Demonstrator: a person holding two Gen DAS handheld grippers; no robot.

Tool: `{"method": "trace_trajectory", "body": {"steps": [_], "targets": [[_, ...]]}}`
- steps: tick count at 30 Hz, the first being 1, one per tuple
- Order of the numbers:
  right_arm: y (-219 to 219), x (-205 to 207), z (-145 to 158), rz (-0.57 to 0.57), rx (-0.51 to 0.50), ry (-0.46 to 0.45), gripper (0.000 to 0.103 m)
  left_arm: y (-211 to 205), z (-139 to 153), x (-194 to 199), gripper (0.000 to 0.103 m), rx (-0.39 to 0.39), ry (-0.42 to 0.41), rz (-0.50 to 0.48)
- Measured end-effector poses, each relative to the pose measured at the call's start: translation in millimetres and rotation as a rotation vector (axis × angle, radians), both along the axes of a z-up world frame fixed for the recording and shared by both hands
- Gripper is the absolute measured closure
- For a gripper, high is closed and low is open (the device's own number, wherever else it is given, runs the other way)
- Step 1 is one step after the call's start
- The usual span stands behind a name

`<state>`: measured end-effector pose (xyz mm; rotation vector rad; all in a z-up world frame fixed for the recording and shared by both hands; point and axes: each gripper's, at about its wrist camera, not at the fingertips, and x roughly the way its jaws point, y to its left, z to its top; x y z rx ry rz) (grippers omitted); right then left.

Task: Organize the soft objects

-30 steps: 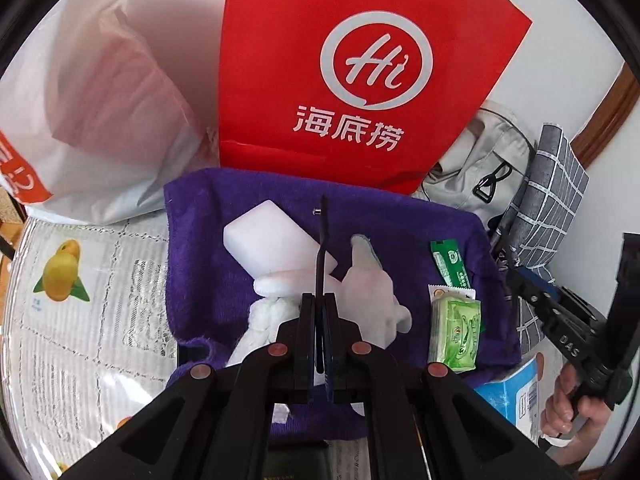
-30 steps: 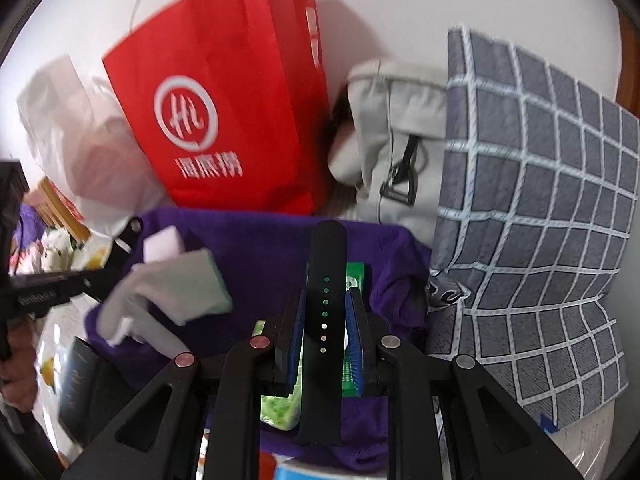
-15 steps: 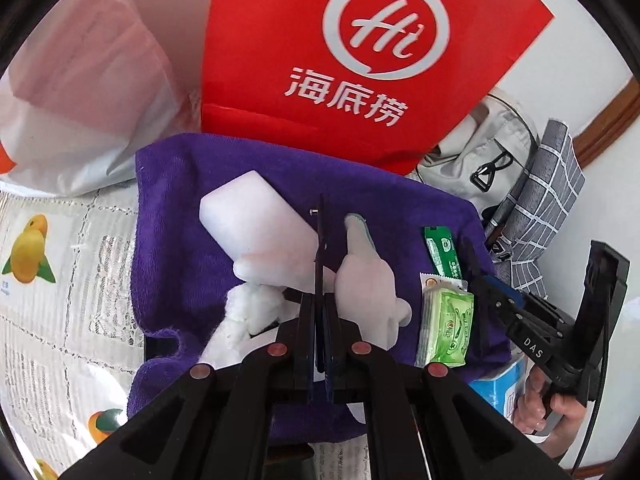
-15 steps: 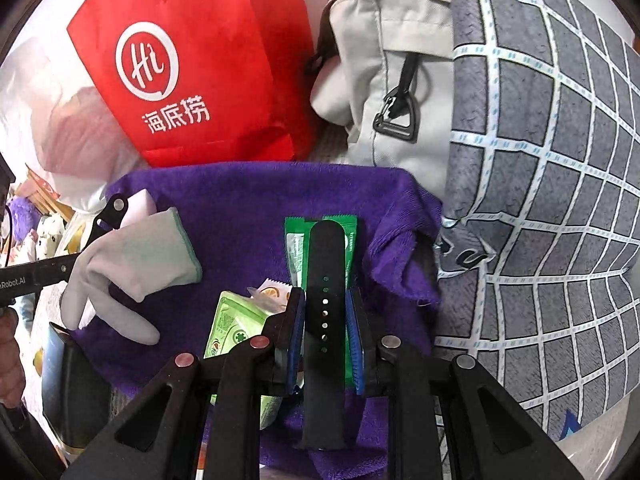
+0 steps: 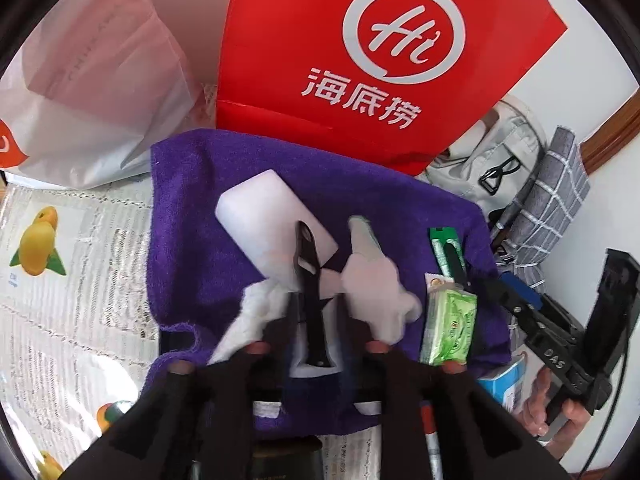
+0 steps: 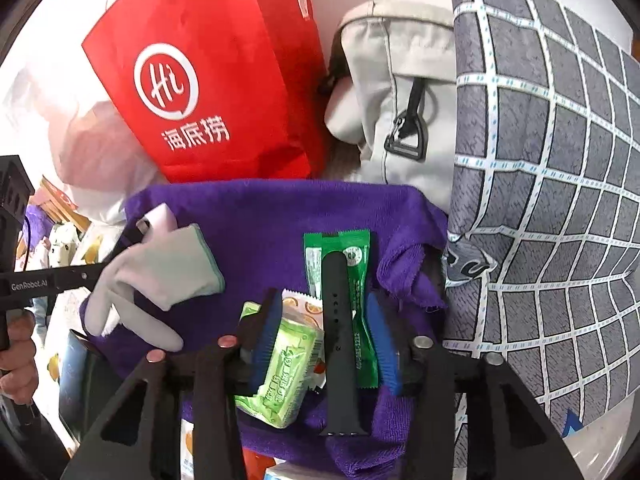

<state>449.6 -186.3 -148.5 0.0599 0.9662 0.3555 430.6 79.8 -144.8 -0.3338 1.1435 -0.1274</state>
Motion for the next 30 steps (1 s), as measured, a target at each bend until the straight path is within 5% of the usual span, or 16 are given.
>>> {"method": "trace_trajectory", "body": {"steps": [8, 21, 30], "targets": [[2.9, -5.7, 17.4, 0.004, 0.005, -0.033, 0.044, 0.4, 9.6, -3.0, 0.066, 0.029, -0.027, 0.029], [14.9, -32.2, 54.8, 0.023, 0.040, -0.120, 0.039, -4.0, 27.8, -14.2, 0.065, 0.009, -0.066, 0.046], [23.9, -91.1, 64.3, 0.038, 0.018, -0.107, 0.029, -13.4, 63.5, -38.8, 0.065, -0.018, -0.141, 0.027]]}}
